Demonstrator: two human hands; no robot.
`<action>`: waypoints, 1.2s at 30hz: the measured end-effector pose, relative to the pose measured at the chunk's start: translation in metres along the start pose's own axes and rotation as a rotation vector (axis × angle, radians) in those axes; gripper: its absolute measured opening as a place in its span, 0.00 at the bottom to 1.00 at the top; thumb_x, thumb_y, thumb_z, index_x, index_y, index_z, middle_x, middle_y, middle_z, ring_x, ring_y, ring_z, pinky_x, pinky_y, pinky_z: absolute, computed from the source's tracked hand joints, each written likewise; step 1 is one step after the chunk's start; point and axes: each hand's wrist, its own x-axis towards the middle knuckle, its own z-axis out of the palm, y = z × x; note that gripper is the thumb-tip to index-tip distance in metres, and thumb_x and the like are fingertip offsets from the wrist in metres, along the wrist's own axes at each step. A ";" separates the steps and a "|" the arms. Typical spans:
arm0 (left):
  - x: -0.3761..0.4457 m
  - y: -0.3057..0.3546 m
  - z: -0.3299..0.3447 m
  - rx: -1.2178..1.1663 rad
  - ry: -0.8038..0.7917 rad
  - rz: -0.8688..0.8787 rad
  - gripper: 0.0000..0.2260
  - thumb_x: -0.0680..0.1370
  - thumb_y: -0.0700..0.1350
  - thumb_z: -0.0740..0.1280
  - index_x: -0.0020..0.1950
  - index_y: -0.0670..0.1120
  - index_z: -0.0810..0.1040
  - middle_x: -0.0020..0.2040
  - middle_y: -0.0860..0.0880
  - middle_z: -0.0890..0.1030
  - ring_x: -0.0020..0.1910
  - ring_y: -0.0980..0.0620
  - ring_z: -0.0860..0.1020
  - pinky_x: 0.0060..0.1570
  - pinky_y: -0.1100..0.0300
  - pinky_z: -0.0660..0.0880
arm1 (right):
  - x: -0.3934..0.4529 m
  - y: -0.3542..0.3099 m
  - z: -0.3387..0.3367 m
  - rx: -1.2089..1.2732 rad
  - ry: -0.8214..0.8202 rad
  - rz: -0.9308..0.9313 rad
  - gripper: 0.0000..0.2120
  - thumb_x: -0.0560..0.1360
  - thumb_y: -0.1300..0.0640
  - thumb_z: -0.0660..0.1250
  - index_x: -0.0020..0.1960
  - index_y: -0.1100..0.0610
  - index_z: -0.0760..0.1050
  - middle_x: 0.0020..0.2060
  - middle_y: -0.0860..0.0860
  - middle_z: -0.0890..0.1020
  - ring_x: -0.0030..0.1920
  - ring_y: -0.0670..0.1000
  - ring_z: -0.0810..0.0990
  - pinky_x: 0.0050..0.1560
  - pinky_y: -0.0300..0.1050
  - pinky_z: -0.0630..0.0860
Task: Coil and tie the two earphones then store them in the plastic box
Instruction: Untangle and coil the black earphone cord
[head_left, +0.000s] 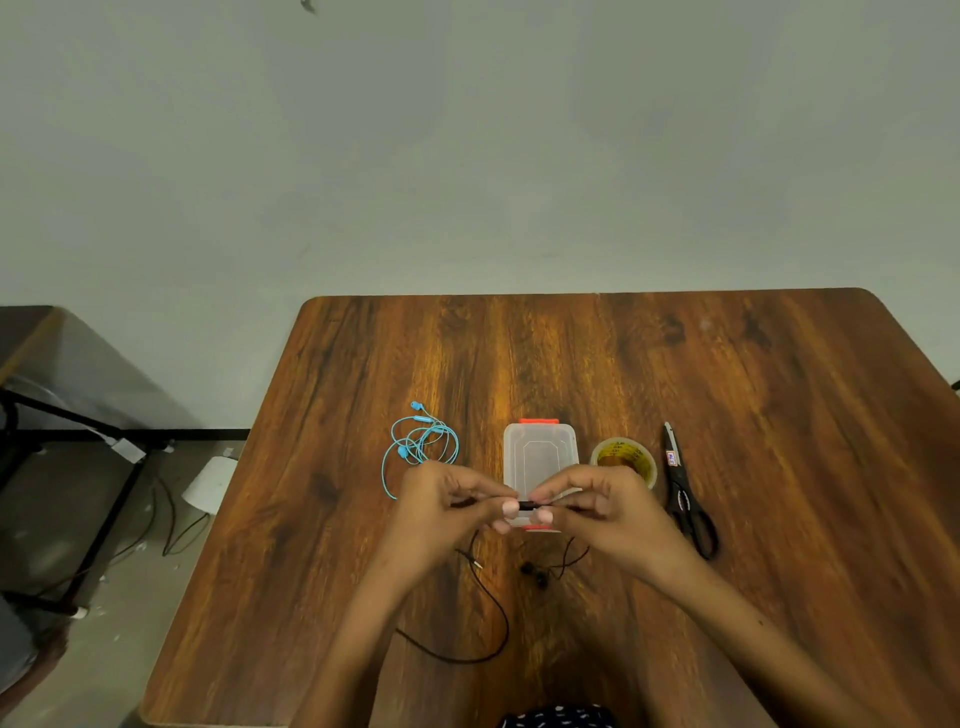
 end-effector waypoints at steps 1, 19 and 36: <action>0.001 0.001 -0.003 0.015 0.005 0.005 0.05 0.72 0.38 0.72 0.46 0.39 0.84 0.37 0.43 0.85 0.36 0.48 0.83 0.38 0.62 0.78 | 0.000 0.000 -0.002 -0.030 0.016 0.004 0.05 0.69 0.62 0.74 0.44 0.57 0.83 0.42 0.51 0.86 0.45 0.48 0.85 0.46 0.41 0.80; 0.010 0.038 -0.025 0.181 0.028 0.164 0.05 0.76 0.41 0.69 0.44 0.42 0.84 0.34 0.46 0.82 0.33 0.53 0.80 0.36 0.63 0.78 | 0.004 -0.046 -0.017 -0.472 0.160 -0.435 0.03 0.66 0.56 0.76 0.38 0.53 0.82 0.34 0.44 0.84 0.36 0.41 0.81 0.37 0.29 0.75; 0.013 0.040 -0.040 0.244 0.118 0.276 0.09 0.76 0.47 0.66 0.44 0.45 0.84 0.37 0.51 0.82 0.36 0.52 0.81 0.40 0.48 0.78 | -0.009 -0.009 -0.020 -0.977 -0.045 -0.321 0.05 0.73 0.53 0.63 0.48 0.48 0.76 0.46 0.42 0.79 0.45 0.46 0.79 0.30 0.35 0.70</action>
